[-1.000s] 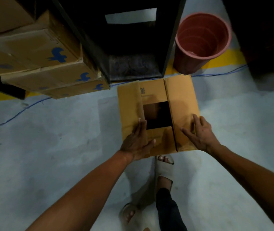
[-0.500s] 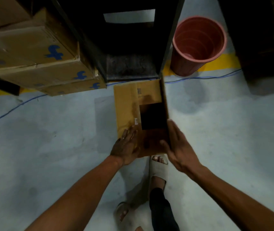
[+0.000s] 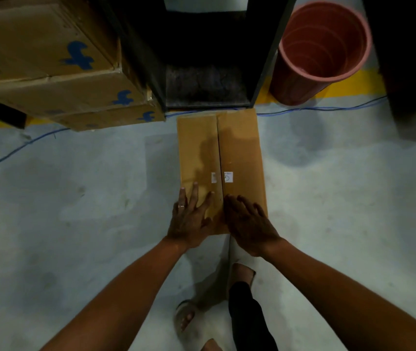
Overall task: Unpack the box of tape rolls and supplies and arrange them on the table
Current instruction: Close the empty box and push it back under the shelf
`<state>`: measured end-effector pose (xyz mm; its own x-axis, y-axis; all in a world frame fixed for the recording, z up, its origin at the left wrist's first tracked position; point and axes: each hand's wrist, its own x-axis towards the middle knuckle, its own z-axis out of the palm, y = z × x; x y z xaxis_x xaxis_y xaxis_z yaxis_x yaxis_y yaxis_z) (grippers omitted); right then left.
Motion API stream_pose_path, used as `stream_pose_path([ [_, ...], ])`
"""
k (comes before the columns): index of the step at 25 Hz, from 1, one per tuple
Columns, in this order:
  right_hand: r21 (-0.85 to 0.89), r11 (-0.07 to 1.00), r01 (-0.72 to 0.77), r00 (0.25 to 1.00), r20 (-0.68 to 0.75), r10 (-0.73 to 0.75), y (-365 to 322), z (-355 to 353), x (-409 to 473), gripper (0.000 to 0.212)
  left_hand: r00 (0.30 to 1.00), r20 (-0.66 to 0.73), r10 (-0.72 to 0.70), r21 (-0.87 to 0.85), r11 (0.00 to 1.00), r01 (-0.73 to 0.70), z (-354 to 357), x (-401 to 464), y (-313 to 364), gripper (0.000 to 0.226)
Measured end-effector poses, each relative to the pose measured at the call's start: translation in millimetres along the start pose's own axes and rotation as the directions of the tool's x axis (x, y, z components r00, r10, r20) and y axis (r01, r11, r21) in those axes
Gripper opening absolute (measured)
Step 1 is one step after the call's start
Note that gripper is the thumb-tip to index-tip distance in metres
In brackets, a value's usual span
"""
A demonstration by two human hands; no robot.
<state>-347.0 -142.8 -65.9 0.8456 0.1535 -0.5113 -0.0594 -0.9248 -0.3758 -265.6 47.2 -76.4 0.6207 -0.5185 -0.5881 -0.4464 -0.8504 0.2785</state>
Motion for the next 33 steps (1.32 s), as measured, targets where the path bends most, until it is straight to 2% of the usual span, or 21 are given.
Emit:
stream_pose_path([
  [2, 0.021, 1.0, 0.004, 0.997, -0.075, -0.002, 11, -6, 4, 0.068, 0.999, -0.045, -0.016, -0.066, 0.998, 0.013, -1, 4, -6, 0.069],
  [4, 0.075, 0.992, -0.102, 0.983, -0.147, 0.113, 29, -16, 12, 0.058, 0.994, -0.108, 0.001, -0.147, 0.989, -0.017, -8, 12, -12, 0.064],
  [6, 0.074, 0.989, -0.129, 0.987, -0.086, 0.135, 41, -24, 21, 0.068, 0.992, -0.12, 0.027, -0.253, 0.966, -0.057, -18, 20, -16, 0.076],
  [8, 0.075, 0.988, -0.134, 0.991, -0.004, 0.135, 49, -22, 31, 0.075, 0.997, -0.074, -0.013, -0.348, 0.937, -0.014, -26, 29, -16, 0.096],
  [10, 0.175, 0.969, -0.173, 0.981, -0.052, 0.185, 51, -13, 38, 0.072, 0.996, -0.022, -0.089, -0.414, 0.908, 0.072, -27, 39, -16, 0.109],
  [11, 0.215, 0.966, -0.146, 0.979, -0.107, 0.172, 53, -9, 39, 0.076, 0.994, -0.002, -0.113, -0.441, 0.892, 0.101, -27, 43, -16, 0.114],
  [14, 0.295, 0.95, -0.104, 0.986, -0.092, 0.136, 54, -13, 40, 0.093, 0.991, -0.003, -0.135, -0.491, 0.864, 0.116, -24, 46, -14, 0.119],
  [18, 0.272, 0.96, -0.068, 0.984, -0.141, 0.11, 57, -12, 38, 0.112, 0.993, -0.056, -0.105, -0.477, 0.876, 0.066, -28, 44, -15, 0.12],
  [20, 0.269, 0.961, -0.06, 0.984, -0.148, 0.103, 54, -13, 38, 0.113, 0.987, -0.108, -0.116, -0.442, 0.895, 0.057, -35, 43, -17, 0.118],
  [22, 0.296, 0.954, -0.042, 0.971, -0.213, 0.109, 52, -23, 42, 0.111, 0.979, -0.167, -0.115, -0.4, 0.916, 0.039, -48, 46, -18, 0.115],
  [26, 0.349, 0.936, -0.046, 0.952, -0.269, 0.147, 53, -73, 74, 0.118, 0.952, -0.264, -0.152, -0.406, 0.913, 0.033, -88, 77, -23, 0.124],
  [29, 0.308, 0.951, -0.036, 0.94, -0.312, 0.137, 61, -107, 109, 0.118, 0.948, -0.292, -0.124, -0.429, 0.903, -0.014, -114, 111, -34, 0.125],
  [31, 0.3, 0.953, -0.051, 0.951, -0.275, 0.138, 72, -117, 129, 0.116, 0.961, -0.267, -0.08, -0.415, 0.909, -0.04, -126, 129, -36, 0.124],
  [33, 0.287, 0.956, -0.061, 0.966, -0.225, 0.129, 82, -115, 138, 0.116, 0.973, -0.215, -0.079, -0.36, 0.933, -0.004, -129, 136, -31, 0.127],
])
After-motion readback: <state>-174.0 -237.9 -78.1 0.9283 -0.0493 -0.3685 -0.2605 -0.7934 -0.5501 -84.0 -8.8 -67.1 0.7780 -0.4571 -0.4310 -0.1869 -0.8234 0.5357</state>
